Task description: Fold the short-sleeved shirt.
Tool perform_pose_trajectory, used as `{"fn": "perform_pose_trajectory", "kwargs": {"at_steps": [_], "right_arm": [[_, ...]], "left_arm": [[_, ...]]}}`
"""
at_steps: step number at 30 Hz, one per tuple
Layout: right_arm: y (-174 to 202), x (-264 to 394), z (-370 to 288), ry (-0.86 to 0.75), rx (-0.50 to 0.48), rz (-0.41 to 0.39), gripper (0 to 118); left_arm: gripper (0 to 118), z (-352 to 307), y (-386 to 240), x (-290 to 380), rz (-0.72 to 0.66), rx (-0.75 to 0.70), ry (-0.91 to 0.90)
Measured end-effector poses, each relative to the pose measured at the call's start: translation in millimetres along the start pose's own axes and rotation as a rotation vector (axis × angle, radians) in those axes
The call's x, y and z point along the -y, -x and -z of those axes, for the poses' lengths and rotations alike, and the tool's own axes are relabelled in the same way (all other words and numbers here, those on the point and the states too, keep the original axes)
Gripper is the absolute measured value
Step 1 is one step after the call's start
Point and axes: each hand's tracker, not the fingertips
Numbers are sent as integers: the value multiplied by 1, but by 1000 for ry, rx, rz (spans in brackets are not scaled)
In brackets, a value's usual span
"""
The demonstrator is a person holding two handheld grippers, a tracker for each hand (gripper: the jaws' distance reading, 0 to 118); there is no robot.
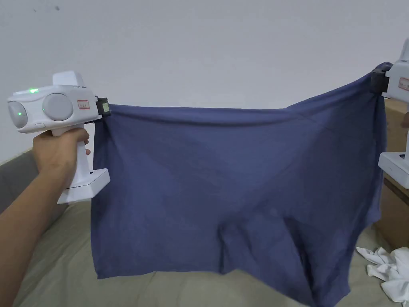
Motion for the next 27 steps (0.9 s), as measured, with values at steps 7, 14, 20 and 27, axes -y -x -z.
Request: {"fn": "perform_pose_trajectory", "kwargs": {"at_steps": [7,14,20,27], "right_arm": [[-6,75,21,58,-3,63,1],[-23,189,17,231,-3,168,1],[-30,290,-46,390,-8,243,1],[-37,369,-172,522,-23,296,1]], "left_arm": [[7,38,-2,76,25,-2,95],[7,59,11,184,-13,-15,273],[7,27,26,288,-54,-23,438],[7,-49,60,384,-76,-28,587]]}}
